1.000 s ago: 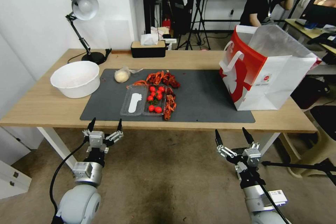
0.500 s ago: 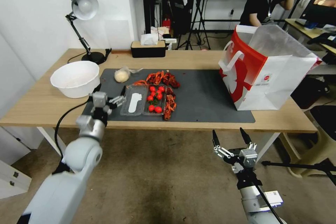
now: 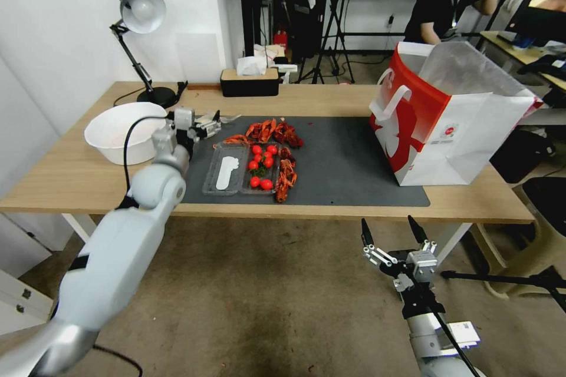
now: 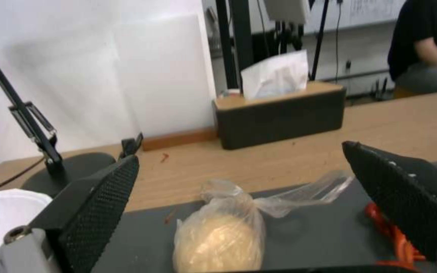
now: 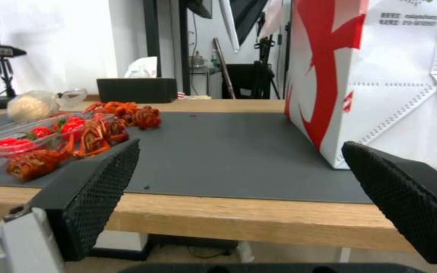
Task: Pick up the trash from the table and place it into the takeout bag.
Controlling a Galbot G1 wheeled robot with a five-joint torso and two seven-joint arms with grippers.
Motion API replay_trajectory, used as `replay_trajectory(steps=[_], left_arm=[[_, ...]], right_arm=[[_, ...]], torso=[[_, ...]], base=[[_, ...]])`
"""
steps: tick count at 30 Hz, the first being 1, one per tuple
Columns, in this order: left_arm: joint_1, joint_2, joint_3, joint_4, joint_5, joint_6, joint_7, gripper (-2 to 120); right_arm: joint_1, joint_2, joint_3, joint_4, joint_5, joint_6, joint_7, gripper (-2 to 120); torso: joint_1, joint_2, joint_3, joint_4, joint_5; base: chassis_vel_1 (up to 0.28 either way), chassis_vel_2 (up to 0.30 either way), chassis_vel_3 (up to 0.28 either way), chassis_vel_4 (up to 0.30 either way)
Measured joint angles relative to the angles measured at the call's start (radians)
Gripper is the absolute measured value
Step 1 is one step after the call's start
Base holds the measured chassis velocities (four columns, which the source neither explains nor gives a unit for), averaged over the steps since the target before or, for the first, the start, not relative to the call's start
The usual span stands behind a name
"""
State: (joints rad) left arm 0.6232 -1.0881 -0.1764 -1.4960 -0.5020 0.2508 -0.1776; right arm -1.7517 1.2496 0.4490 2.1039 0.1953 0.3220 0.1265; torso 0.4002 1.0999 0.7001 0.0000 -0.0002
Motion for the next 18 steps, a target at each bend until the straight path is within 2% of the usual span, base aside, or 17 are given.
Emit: replay_trajectory(steps=[4, 9, 15, 18], left_arm=[[-0.067, 0.002, 0.030, 0.042, 0.007, 0.163, 0.036, 100], [-0.100, 0.000, 0.050, 0.073, 0.014, 0.201, 0.045, 100], [-0.165, -0.019, 0.089, 0.144, -0.005, 0.271, 0.030, 100], [-0.188, -0.024, 0.102, 0.187, -0.012, 0.282, 0.026, 100]], right_arm=[[-0.007, 0.002, 0.008, -0.004, 0.000, 0.001, 0.000, 100], [-0.009, 0.004, 0.009, -0.005, 0.000, 0.003, 0.000, 100], [-0.013, 0.010, 0.003, -0.009, -0.002, 0.005, 0.000, 100], [-0.017, 0.010, 0.002, -0.010, -0.002, 0.007, -0.001, 100]], torso=[[0.000, 0.000, 0.000, 0.0001, 0.0004], [0.000, 0.000, 0.000, 0.0002, 0.0001], [0.000, 0.000, 0.000, -0.0001, 0.0004], [0.000, 0.000, 0.000, 0.0000, 0.0001]], base=[[0.000, 0.000, 0.000, 0.000], [0.000, 0.000, 0.000, 0.000], [0.000, 0.000, 0.000, 0.000], [0.000, 0.000, 0.000, 0.000]])
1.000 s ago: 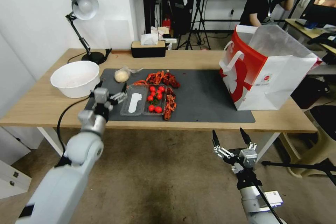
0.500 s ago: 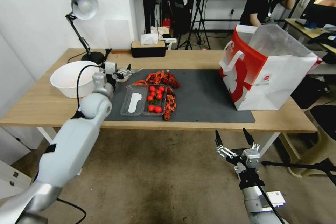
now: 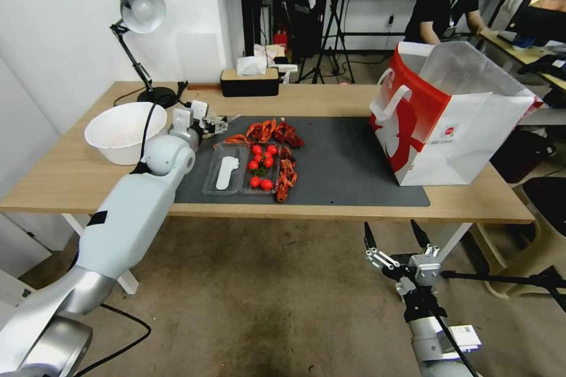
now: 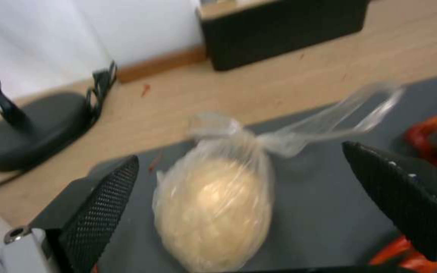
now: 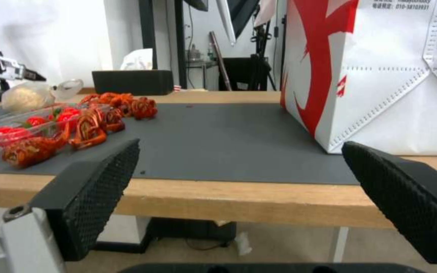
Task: Pick up the trash from the table and place it into the takeout bag.
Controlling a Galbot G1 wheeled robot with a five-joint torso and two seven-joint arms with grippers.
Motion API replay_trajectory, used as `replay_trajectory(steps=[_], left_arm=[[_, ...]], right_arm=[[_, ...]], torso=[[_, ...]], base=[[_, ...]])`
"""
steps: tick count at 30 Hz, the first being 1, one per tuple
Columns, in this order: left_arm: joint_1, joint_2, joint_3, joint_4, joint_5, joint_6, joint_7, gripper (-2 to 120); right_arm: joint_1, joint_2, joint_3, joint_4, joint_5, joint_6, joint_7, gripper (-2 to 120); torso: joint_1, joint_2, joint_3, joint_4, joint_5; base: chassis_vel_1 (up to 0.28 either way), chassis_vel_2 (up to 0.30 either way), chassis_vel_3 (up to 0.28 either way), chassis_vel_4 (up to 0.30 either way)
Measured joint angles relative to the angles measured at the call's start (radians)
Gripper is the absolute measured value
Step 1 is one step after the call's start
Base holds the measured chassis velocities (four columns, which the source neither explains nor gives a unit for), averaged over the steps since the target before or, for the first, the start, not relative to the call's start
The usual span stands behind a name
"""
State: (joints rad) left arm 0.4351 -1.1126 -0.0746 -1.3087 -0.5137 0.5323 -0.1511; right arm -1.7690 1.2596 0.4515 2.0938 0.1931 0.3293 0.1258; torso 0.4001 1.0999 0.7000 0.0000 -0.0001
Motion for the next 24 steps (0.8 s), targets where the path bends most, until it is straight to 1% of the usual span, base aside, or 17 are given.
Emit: replay_trajectory(steps=[2, 7, 10, 19, 22, 24], left_arm=[[-0.019, -0.003, 0.015, 0.039, -0.009, 0.003, -0.004, 100], [-0.033, -0.008, 0.021, 0.065, -0.028, 0.007, -0.017, 100], [-0.048, -0.014, 0.026, 0.102, -0.039, 0.008, -0.022, 100], [-0.070, -0.020, 0.043, 0.145, -0.043, 0.015, -0.043, 100], [-0.083, -0.029, 0.046, 0.179, -0.057, 0.022, -0.051, 100], [-0.086, -0.031, 0.046, 0.186, -0.067, 0.024, -0.051, 100]], right_arm=[[-0.002, 0.000, 0.000, -0.004, 0.000, 0.004, -0.001, 100], [-0.004, 0.002, -0.002, -0.005, -0.001, 0.005, -0.001, 100], [-0.004, 0.003, -0.005, -0.007, -0.001, 0.006, -0.002, 100], [-0.001, 0.003, -0.009, -0.015, -0.002, 0.007, -0.003, 100], [0.001, 0.007, -0.012, -0.019, -0.003, 0.008, -0.003, 100], [0.001, 0.008, -0.013, -0.020, -0.003, 0.008, -0.003, 100]], torso=[[0.000, 0.000, 0.000, 0.0001, 0.0000], [0.000, 0.000, 0.000, 0.0001, 0.0002], [0.000, 0.000, 0.000, 0.0001, 0.0000], [0.000, 0.000, 0.000, 0.0001, 0.0000], [0.000, 0.000, 0.000, 0.0001, 0.0000], [0.000, 0.000, 0.000, 0.0000, 0.0000]], base=[[0.000, 0.000, 0.000, 0.000], [0.000, 0.000, 0.000, 0.000], [0.000, 0.000, 0.000, 0.000], [0.000, 0.000, 0.000, 0.000], [0.000, 0.000, 0.000, 0.000], [0.000, 0.000, 0.000, 0.000]])
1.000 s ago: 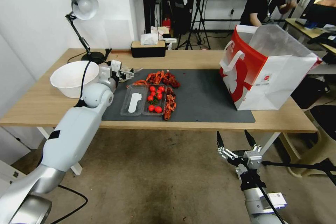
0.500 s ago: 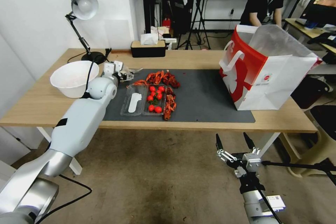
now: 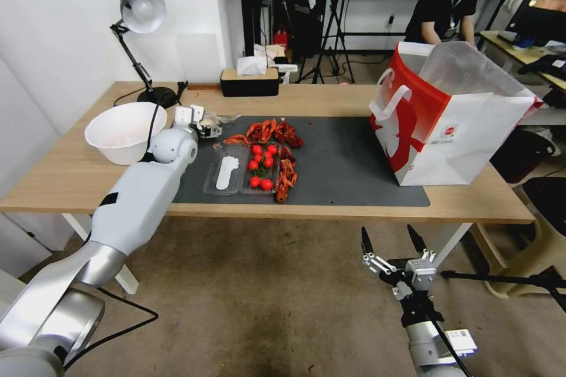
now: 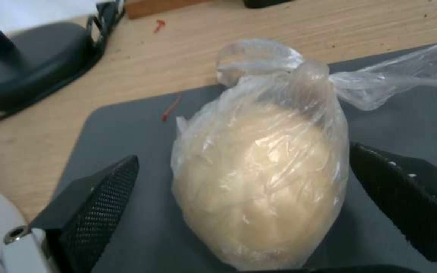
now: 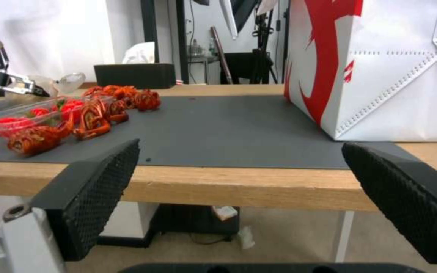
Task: Pick up the trash from the table and place it into the takeout bag.
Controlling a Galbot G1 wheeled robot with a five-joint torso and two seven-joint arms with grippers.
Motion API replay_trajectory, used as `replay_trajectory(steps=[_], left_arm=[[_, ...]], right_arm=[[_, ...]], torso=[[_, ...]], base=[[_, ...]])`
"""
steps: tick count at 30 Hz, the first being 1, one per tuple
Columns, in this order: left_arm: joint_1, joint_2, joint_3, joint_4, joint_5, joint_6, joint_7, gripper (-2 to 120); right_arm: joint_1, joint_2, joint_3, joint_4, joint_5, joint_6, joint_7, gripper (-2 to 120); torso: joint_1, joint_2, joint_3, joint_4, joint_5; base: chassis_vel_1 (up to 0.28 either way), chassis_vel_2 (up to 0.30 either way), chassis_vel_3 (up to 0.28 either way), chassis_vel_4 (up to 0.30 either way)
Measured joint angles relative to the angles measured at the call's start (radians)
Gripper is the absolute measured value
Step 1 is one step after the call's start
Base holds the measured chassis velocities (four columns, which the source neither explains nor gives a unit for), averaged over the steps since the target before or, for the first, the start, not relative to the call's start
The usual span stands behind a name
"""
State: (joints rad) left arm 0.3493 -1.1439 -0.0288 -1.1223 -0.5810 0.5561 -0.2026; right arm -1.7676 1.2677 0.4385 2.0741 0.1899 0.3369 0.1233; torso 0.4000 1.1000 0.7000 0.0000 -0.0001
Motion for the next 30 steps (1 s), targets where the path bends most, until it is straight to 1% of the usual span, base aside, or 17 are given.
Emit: replay_trajectory(steps=[4, 7, 8, 11, 12, 14, 15, 16, 17, 20, 21, 23, 24, 25, 27, 28, 30], left_arm=[[-0.010, -0.006, -0.004, 0.022, -0.031, 0.012, 0.000, 100], [-0.016, -0.010, -0.017, 0.042, -0.056, 0.026, -0.001, 93], [-0.016, -0.010, -0.017, 0.042, -0.056, 0.026, -0.001, 93], [-0.016, -0.011, -0.021, 0.047, -0.066, 0.029, -0.003, 81], [-0.016, -0.011, -0.021, 0.047, -0.066, 0.029, -0.003, 81], [-0.016, -0.011, -0.024, 0.049, -0.072, 0.029, -0.004, 73], [-0.016, -0.011, -0.026, 0.050, -0.080, 0.029, -0.005, 65], [-0.015, -0.011, -0.028, 0.050, -0.083, 0.026, -0.006, 60], [-0.015, -0.011, -0.028, 0.050, -0.083, 0.026, -0.006, 60], [-0.006, -0.004, -0.033, 0.032, -0.079, -0.003, -0.001, 45], [-0.006, -0.004, -0.033, 0.032, -0.079, -0.003, -0.001, 45], [0.004, 0.005, -0.038, 0.001, -0.081, -0.031, 0.004, 35], [0.004, 0.005, -0.038, 0.001, -0.081, -0.031, 0.004, 35], [0.008, 0.010, -0.040, -0.025, -0.106, -0.055, 0.009, 31], [0.014, 0.024, -0.037, -0.100, -0.150, -0.096, 0.040, 19], [0.014, 0.024, -0.037, -0.100, -0.150, -0.096, 0.040, 19], [0.014, 0.037, -0.018, -0.194, -0.207, -0.121, 0.072, 15]], right_arm=[[0.000, 0.001, -0.002, -0.002, -0.001, 0.000, 0.000, 100], [0.001, 0.002, -0.003, -0.006, -0.001, 0.002, 0.000, 100], [0.001, 0.002, -0.003, -0.006, -0.001, 0.002, 0.000, 100], [0.000, 0.002, -0.004, -0.009, -0.001, 0.004, 0.001, 100], [0.000, 0.002, -0.004, -0.009, -0.001, 0.004, 0.001, 100], [0.000, 0.002, -0.004, -0.011, -0.001, 0.004, 0.001, 100], [0.000, 0.002, -0.006, -0.012, -0.001, 0.005, 0.001, 100], [0.000, 0.003, -0.007, -0.013, -0.002, 0.006, 0.001, 100], [0.000, 0.003, -0.007, -0.013, -0.002, 0.006, 0.001, 100], [0.000, 0.004, -0.011, -0.015, -0.004, 0.007, 0.001, 100], [0.000, 0.004, -0.011, -0.015, -0.004, 0.007, 0.001, 100], [-0.001, 0.005, -0.014, -0.015, -0.014, 0.008, 0.003, 100], [-0.001, 0.005, -0.014, -0.015, -0.014, 0.008, 0.003, 100], [-0.002, 0.005, -0.015, -0.014, -0.018, 0.010, 0.004, 100], [-0.006, 0.006, -0.017, -0.001, -0.022, 0.010, 0.005, 100], [-0.006, 0.006, -0.017, -0.001, -0.022, 0.010, 0.005, 100], [-0.008, 0.008, -0.017, 0.011, -0.024, 0.009, 0.005, 100]], torso=[[0.000, 0.000, 0.000, -0.0001, 0.0000], [0.000, 0.000, 0.000, 0.0000, 0.0001], [0.000, 0.000, 0.000, 0.0000, 0.0001], [0.000, 0.000, 0.000, 0.0000, 0.0000], [0.000, 0.000, 0.000, 0.0000, 0.0000], [0.000, 0.000, 0.000, 0.0000, 0.0001], [0.000, 0.000, 0.000, 0.0000, 0.0000], [0.000, 0.000, 0.000, 0.0000, 0.0001], [0.000, 0.000, 0.000, 0.0000, 0.0001], [0.000, 0.000, 0.000, -0.0001, 0.0000], [0.000, 0.000, 0.000, -0.0001, 0.0000], [0.000, 0.000, 0.000, 0.0002, 0.0000], [0.000, 0.000, 0.000, 0.0002, 0.0000], [0.000, 0.000, 0.000, 0.0002, -0.0001], [0.000, 0.000, 0.000, 0.0000, 0.0001], [0.000, 0.000, 0.000, 0.0000, 0.0001], [0.000, 0.000, 0.000, 0.0001, 0.0001]], base=[[0.000, 0.000, 0.000, 0.000], [0.000, 0.000, 0.000, 0.000], [0.000, 0.000, 0.000, 0.000], [0.000, 0.000, 0.000, 0.000], [0.000, 0.000, 0.000, 0.000], [0.000, 0.000, 0.000, 0.000], [0.000, 0.000, 0.000, 0.000], [0.000, 0.000, 0.000, 0.000], [0.000, 0.000, 0.000, 0.000], [0.000, 0.000, 0.000, 0.000], [0.000, 0.000, 0.000, 0.000], [0.000, 0.000, 0.000, 0.000], [0.000, 0.000, 0.000, 0.000], [0.000, 0.000, 0.000, 0.000], [0.000, 0.000, 0.000, 0.000], [0.000, 0.000, 0.000, 0.000], [0.000, 0.000, 0.000, 0.000]])
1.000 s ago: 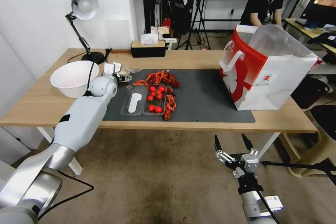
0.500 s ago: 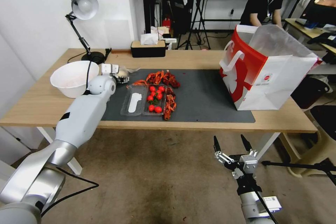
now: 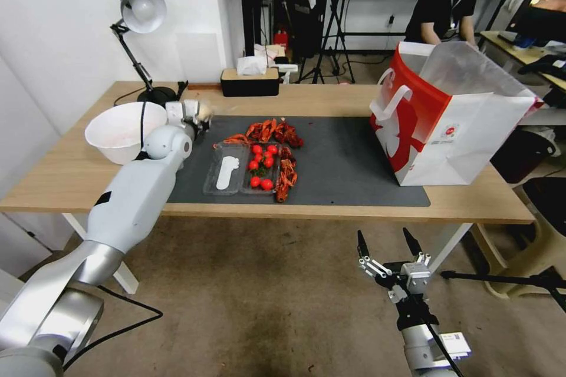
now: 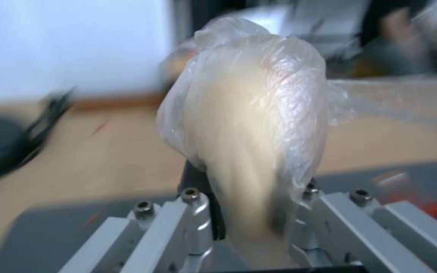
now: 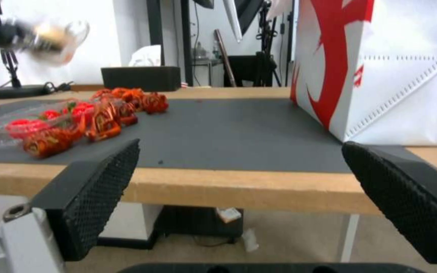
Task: Pick up the trash from the table and place it into the takeout bag.
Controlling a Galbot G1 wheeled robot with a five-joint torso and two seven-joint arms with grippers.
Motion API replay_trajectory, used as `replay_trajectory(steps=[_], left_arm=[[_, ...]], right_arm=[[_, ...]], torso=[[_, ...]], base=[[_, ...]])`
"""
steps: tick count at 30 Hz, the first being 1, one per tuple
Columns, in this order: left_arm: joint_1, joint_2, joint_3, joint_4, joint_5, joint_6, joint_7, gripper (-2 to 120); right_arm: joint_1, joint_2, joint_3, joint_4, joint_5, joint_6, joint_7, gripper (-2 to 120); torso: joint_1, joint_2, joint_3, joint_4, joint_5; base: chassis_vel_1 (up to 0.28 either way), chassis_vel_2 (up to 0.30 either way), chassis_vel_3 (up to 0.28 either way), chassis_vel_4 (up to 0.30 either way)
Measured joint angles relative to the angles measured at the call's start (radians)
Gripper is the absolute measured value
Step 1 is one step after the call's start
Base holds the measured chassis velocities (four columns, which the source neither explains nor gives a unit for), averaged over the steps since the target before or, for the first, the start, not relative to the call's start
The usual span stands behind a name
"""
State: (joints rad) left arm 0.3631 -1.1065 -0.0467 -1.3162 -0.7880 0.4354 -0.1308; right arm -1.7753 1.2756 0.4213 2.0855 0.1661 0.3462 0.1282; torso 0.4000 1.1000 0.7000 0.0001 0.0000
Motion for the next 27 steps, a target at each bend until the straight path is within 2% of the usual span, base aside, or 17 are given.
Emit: replay_trajectory(steps=[1, 4, 9, 13, 16, 20, 23, 27], left_arm=[[0.000, 0.000, 0.000, 0.000, 0.000, 0.000, 0.000, 15], [-0.028, 0.001, 0.034, -0.100, -0.080, -0.009, 0.020, 10], [-0.074, -0.015, 0.083, -0.155, -0.133, -0.008, 0.018, 10], [-0.128, -0.037, 0.147, -0.202, -0.180, 0.031, -0.013, 10], [-0.199, -0.070, 0.217, -0.205, -0.202, 0.037, -0.019, 10], [-0.244, -0.087, 0.261, -0.196, -0.211, 0.031, -0.018, 10], [-0.328, -0.119, 0.343, -0.165, -0.223, 0.018, -0.006, 10], [-0.365, -0.139, 0.375, -0.146, -0.229, 0.013, 0.003, 10]], right_arm=[[0.000, 0.000, 0.000, 0.000, 0.000, 0.000, 0.000, 100], [-0.003, 0.007, -0.001, 0.014, -0.007, -0.006, 0.001, 100], [-0.012, 0.014, -0.001, 0.025, -0.017, -0.007, 0.002, 100], [-0.021, 0.020, 0.004, 0.028, -0.025, -0.006, 0.003, 100], [-0.024, 0.026, 0.007, 0.033, -0.028, -0.006, 0.003, 100], [-0.024, 0.032, 0.007, 0.033, -0.029, -0.006, 0.003, 100], [-0.023, 0.040, 0.006, 0.033, -0.031, -0.005, 0.003, 100], [-0.024, 0.044, 0.007, 0.033, -0.032, -0.004, 0.004, 100]], torso=[[0.000, 0.000, 0.000, 0.0000, 0.0000], [0.000, 0.000, 0.000, -0.0003, 0.0002], [0.000, 0.000, 0.000, 0.0000, 0.0000], [0.000, 0.000, 0.000, -0.0002, 0.0003], [0.000, 0.000, 0.000, -0.0002, 0.0001], [0.000, 0.000, 0.000, -0.0002, 0.0002], [0.000, 0.000, 0.000, -0.0001, 0.0003], [0.000, 0.000, 0.000, -0.0001, 0.0001]], base=[[0.000, 0.000, 0.000, 0.000], [0.000, 0.000, 0.000, 0.000], [0.000, 0.000, 0.000, 0.000], [0.000, 0.000, 0.000, 0.000], [0.000, 0.000, 0.000, 0.000], [0.000, 0.000, 0.000, 0.000], [0.000, 0.000, 0.000, 0.000], [0.000, 0.000, 0.000, 0.000]])
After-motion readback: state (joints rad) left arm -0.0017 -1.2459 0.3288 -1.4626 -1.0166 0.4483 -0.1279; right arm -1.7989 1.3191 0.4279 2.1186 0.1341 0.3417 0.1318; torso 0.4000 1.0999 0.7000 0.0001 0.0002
